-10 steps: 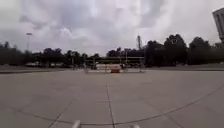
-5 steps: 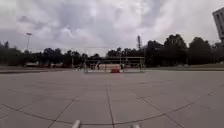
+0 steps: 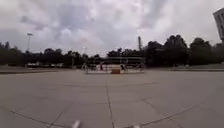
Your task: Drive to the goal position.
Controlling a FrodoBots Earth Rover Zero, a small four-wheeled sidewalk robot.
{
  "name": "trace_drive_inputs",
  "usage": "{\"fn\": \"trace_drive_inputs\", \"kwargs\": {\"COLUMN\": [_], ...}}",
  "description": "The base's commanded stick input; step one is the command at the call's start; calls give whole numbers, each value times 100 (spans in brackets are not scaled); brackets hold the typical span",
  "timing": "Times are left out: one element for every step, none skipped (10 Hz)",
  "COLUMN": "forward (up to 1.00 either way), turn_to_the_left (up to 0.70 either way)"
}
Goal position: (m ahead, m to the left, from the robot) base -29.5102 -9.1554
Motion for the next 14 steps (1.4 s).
{"fn": "trace_drive_inputs", "kwargs": {"forward": [0,0,0,0,0,0,0,0,0,0,0,0,0,0], "turn_to_the_left": [7,70,85,85,85,85,85,85,85,85,85,85,85,85]}}
